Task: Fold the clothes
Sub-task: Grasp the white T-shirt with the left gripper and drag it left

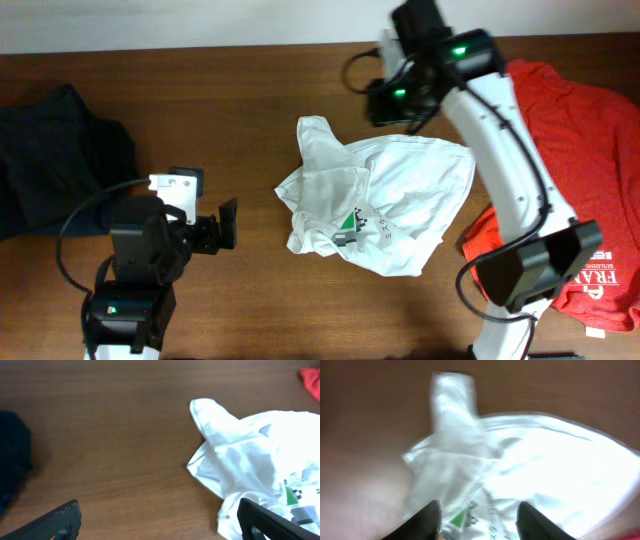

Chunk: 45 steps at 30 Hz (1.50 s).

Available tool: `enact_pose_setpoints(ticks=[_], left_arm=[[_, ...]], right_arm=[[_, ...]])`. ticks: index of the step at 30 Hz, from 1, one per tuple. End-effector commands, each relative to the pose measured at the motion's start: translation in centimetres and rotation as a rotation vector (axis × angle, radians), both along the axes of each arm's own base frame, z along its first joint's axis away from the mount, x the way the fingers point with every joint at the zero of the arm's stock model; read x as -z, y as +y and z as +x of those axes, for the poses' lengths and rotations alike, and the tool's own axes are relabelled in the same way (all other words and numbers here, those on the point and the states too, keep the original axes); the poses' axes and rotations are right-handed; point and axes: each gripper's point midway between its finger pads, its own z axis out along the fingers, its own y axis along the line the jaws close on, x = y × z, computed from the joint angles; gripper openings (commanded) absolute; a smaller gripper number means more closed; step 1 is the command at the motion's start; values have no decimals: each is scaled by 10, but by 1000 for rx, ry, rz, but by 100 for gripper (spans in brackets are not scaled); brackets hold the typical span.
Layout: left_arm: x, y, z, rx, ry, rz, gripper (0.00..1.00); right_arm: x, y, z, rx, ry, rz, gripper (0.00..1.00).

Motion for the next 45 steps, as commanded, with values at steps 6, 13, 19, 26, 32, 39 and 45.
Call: enact_pose_setpoints(ticks=[6, 13, 19, 26, 32, 39, 45], left_arm=[[46, -79, 17, 280, 196, -188, 95], [127, -171, 18, 511, 335, -128, 67], [138, -161, 38, 420, 319, -22, 1], [-69, -6, 164, -256, -177, -35, 4], [59, 34, 139, -326, 303, -102, 99], [148, 0, 41, -266, 895, -164, 97], [179, -4, 18, -520, 985, -307, 78]], right_arm=[[-1, -157, -44, 422, 219, -65, 99], [0, -173, -53, 440, 250, -70, 99], [0, -172, -53, 439, 250, -70, 99], [0, -172, -53, 439, 250, -70, 99], [0, -172, -53, 439, 250, -70, 99], [0, -173, -53, 417, 247, -78, 99], [0, -173, -53, 417, 247, -78, 99]])
